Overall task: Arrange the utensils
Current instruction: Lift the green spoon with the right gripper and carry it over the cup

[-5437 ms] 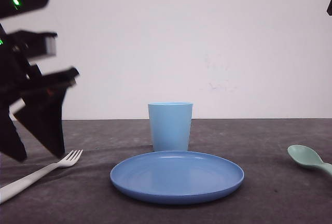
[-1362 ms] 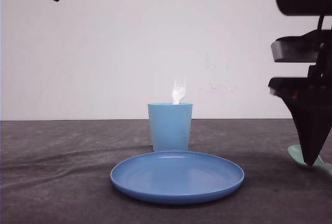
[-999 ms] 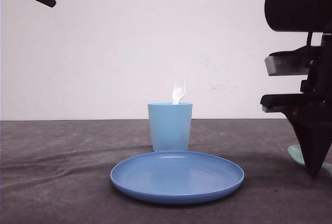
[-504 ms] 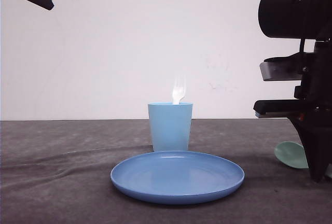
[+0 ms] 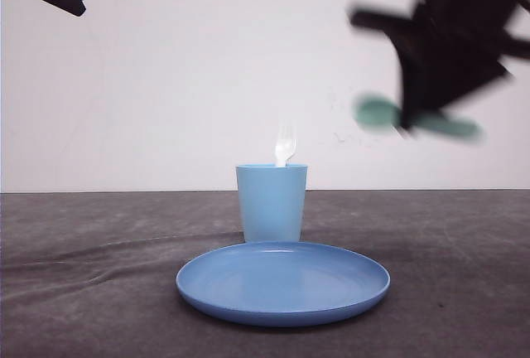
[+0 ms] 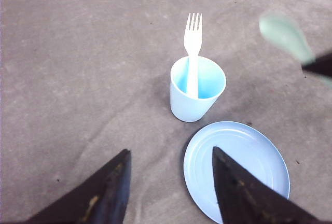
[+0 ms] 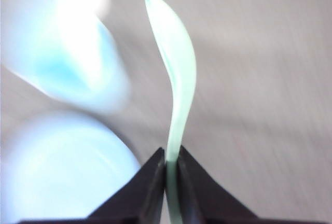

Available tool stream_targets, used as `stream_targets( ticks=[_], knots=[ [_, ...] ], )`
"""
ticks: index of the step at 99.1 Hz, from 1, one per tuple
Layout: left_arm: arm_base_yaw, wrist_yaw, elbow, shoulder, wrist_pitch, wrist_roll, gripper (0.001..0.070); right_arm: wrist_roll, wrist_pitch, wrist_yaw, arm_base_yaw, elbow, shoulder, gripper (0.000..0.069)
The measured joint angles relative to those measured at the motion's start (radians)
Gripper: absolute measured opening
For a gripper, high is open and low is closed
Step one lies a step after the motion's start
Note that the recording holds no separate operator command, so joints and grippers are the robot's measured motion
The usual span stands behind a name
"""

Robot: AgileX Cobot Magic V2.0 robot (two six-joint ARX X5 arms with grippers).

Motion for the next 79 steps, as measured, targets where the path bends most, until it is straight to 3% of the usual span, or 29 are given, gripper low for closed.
stream_targets(
  ticks=[36,79],
  knots=[
    [0.0,0.0,0.0,0.0,0.003,-0.018,0.0295,-0.074,0.291,-0.005,0.053,0.092,0.032,0.003],
    [0.0,0.0,0.0,0.0,0.003,-0.026,0.0295,-0.1,0.511,-0.06,0.083,0.092,0.344,0.003]
  ],
)
